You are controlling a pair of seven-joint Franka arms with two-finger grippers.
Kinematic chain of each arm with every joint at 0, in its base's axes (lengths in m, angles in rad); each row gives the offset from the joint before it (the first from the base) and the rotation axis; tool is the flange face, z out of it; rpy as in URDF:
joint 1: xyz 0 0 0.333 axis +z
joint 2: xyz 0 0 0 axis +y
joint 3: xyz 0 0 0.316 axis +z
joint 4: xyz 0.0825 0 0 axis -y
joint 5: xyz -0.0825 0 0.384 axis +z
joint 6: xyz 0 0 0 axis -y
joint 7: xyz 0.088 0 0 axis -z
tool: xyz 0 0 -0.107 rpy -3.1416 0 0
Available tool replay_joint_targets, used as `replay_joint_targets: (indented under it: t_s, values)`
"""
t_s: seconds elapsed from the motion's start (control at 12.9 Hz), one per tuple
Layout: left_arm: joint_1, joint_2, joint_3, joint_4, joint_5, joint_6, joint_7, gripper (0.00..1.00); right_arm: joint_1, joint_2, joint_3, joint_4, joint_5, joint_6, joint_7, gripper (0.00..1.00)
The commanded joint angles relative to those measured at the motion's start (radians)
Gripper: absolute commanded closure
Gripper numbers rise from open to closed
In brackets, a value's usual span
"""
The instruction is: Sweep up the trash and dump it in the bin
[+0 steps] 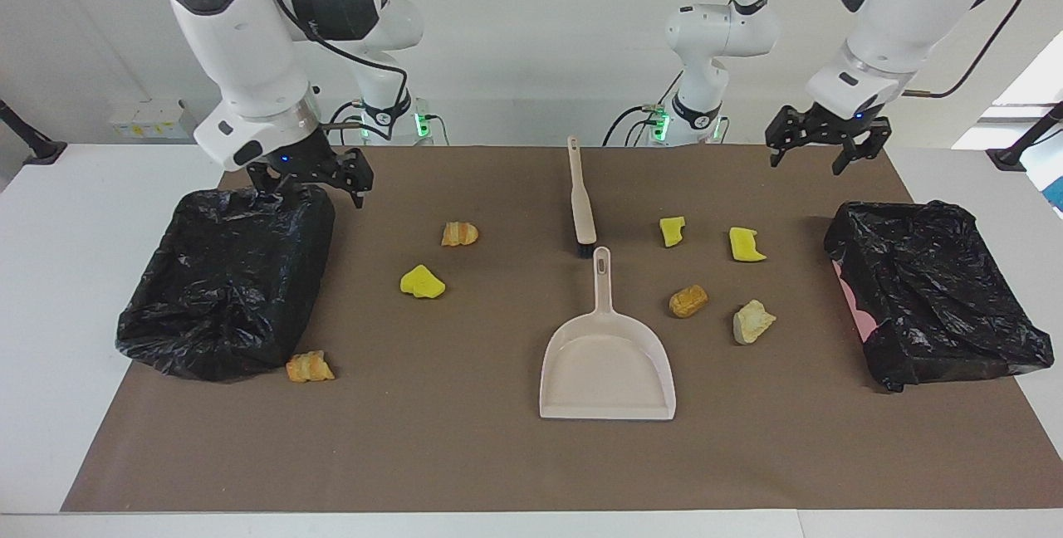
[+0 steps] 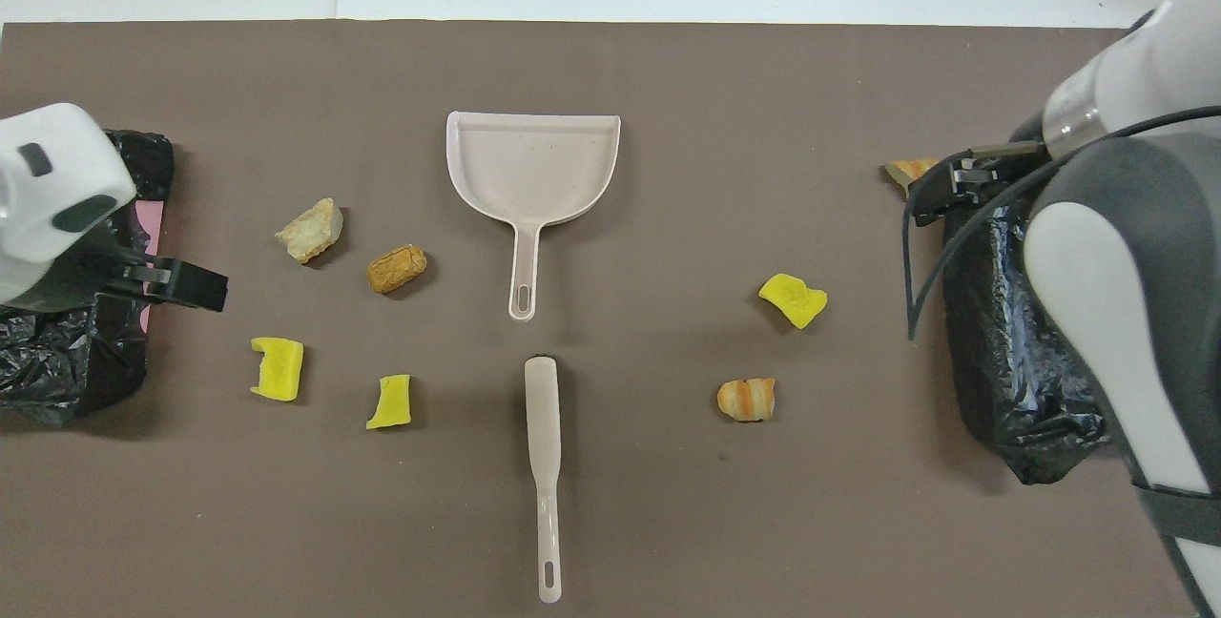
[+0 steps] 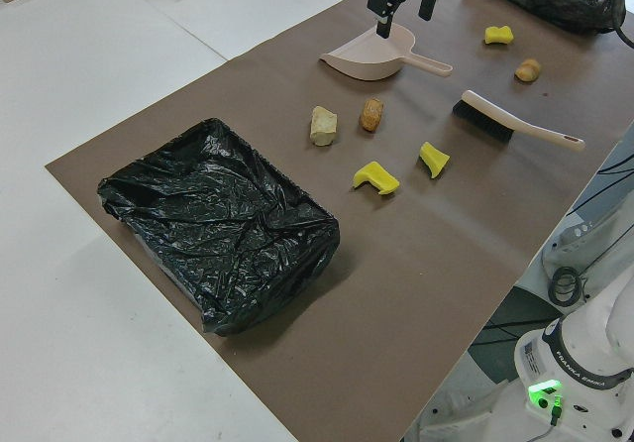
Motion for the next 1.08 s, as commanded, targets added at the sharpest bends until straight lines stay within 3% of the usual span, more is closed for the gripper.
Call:
replay_joint_targets:
  t_s: [0.0,0.62,0.77,1.01]
  values:
    - [-0.108,-0.105,0.014,-0.206,-0.007,0.146,-0.152,0.0,0.065,0.069,0.003,0.03,-0.023,0.062,0.058,0.0]
    - [-0.386,-0.177,0.014,-0.495,-0.073,0.321,-0.47,0.0,0.228,0.242,0.009,0.035,-0.009,0.28,0.253,0.0]
    - [-0.44,-0.242,0.014,-0.591,-0.073,0.372,-0.481,0.0,0.278,0.296,0.009,0.041,-0.008,0.35,0.337,0.0]
    - [-0.564,-0.207,0.014,-0.671,-0.073,0.459,-0.582,0.0,0.378,0.397,0.012,0.148,-0.006,0.381,0.547,0.0]
